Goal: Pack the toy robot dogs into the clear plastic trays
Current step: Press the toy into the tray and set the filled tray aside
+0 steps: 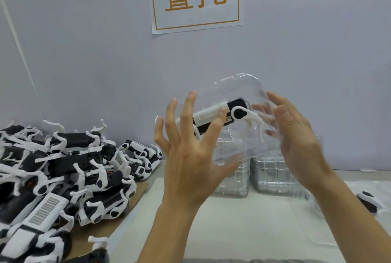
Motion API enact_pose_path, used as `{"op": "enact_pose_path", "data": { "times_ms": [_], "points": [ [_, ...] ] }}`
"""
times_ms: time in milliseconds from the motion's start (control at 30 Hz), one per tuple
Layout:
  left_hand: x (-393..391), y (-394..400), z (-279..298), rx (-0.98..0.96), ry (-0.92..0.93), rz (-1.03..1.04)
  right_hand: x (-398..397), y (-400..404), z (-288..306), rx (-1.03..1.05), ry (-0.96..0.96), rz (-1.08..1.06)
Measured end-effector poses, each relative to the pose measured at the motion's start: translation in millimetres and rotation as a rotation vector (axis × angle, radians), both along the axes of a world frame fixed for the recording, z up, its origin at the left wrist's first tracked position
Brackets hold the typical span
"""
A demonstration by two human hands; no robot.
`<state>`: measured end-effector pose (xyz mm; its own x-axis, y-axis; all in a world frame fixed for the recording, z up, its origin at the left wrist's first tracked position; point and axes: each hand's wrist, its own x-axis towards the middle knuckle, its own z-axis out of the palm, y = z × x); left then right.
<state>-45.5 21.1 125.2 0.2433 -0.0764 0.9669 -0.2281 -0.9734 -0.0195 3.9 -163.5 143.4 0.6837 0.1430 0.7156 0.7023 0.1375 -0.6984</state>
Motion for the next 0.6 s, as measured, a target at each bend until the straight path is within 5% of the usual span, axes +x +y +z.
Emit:
{"op": "enact_pose_path", "data": {
  "times_ms": [167,300,467,600],
  "points": [
    [-7,-2,10,-0.184,0.071,-0.151,-8,1,8,0.136,-0.015,0.036],
    [-12,2,16,-0.627,0.266,-0.510,-15,4,12,0.195,-0.007,0.048],
    [-12,12,18,-1.092,0.477,-1.034,-21,13,13,-0.024,-0.058,-0.080],
    [-13,23,14,-1.462,0.602,-1.227,-26,23,10,-0.240,-0.099,-0.163]
  ]
}}
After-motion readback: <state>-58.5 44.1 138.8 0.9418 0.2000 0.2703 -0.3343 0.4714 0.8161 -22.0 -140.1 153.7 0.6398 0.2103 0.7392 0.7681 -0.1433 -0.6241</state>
